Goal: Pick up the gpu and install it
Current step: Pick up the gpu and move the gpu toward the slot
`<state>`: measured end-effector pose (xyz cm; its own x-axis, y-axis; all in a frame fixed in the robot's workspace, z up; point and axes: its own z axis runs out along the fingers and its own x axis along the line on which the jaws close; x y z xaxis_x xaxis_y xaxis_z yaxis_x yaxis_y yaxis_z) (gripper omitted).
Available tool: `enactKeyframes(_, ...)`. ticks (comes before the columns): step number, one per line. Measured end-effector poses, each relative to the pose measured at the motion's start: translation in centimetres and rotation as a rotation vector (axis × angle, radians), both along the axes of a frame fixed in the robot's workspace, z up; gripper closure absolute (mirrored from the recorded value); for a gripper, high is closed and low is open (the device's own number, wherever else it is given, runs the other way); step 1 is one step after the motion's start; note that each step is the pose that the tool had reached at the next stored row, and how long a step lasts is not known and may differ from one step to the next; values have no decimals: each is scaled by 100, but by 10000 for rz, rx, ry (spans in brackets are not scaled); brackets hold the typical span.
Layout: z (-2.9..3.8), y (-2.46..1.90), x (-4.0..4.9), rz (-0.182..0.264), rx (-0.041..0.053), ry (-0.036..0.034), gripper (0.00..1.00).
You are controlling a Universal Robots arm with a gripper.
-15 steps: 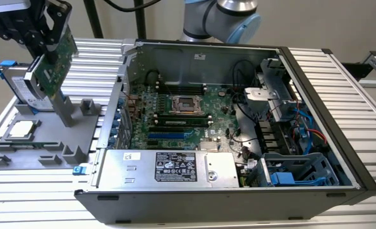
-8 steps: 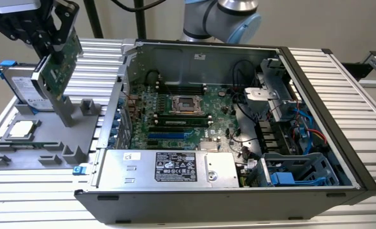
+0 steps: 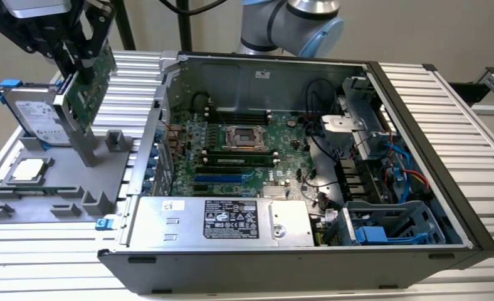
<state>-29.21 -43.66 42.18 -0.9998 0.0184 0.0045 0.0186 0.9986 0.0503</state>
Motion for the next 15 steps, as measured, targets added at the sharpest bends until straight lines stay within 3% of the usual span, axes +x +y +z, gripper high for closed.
enactKeyframes(15,6,0,268,120,0,0,100)
